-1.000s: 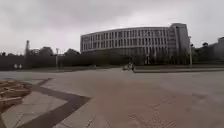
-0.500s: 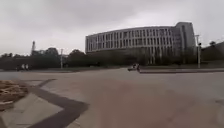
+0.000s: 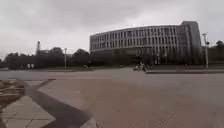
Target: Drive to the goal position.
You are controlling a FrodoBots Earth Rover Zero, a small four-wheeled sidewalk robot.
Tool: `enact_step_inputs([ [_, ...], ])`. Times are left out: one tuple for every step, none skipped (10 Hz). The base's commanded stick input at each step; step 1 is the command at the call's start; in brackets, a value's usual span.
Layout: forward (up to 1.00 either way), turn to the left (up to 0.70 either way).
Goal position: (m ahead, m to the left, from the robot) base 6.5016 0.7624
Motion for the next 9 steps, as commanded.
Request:
enact_step_inputs([
  [0.70, 0.00],
  [0.70, 0.00],
  [0.70, 0.00],
  [0.70, 0.00],
  [0.70, 0.00],
  [0.70, 0.00],
  [0.70, 0.00],
  [0.70, 0.00],
  [0.70, 0.00],
])
